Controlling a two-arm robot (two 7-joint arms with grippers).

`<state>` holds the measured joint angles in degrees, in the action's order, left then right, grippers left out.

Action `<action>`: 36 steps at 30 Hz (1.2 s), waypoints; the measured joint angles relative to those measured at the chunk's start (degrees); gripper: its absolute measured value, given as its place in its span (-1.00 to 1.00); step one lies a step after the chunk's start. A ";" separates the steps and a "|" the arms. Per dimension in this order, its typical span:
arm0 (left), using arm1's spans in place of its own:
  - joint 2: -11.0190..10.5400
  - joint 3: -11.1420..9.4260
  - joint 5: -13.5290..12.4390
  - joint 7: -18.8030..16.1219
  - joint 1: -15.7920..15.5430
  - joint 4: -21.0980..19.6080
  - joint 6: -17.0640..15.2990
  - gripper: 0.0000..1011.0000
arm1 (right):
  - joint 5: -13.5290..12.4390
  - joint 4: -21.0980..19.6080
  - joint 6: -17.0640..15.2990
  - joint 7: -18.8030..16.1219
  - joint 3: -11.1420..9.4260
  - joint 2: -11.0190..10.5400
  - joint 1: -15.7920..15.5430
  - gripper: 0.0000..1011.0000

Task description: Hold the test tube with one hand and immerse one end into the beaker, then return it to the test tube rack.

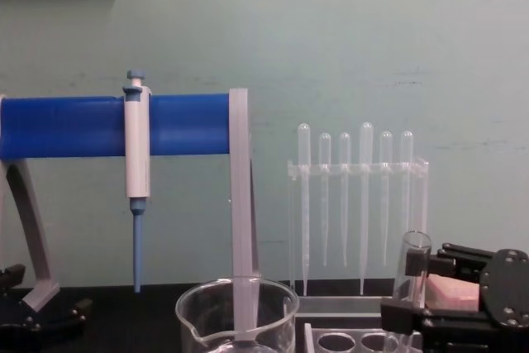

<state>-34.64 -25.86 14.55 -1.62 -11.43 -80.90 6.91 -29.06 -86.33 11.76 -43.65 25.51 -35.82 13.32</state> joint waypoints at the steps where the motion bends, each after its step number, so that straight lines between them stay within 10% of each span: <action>1: 0.00 0.00 0.00 0.00 0.00 0.00 0.00 0.98 | -0.01 0.00 0.01 0.00 0.00 0.00 0.00 0.71; 21: 0.00 0.00 0.00 0.00 0.00 0.00 0.00 0.98 | -0.17 -0.08 0.24 -0.14 -0.14 -0.07 -0.06 -0.52; 36: 0.00 0.00 0.00 0.00 0.00 0.00 0.00 0.98 | 0.00 -0.27 -0.43 0.24 -0.19 -0.03 0.83 -0.52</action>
<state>-34.65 -25.86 14.55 -1.62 -11.43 -80.90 6.90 -29.06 -86.60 11.33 -43.41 25.31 -35.85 14.16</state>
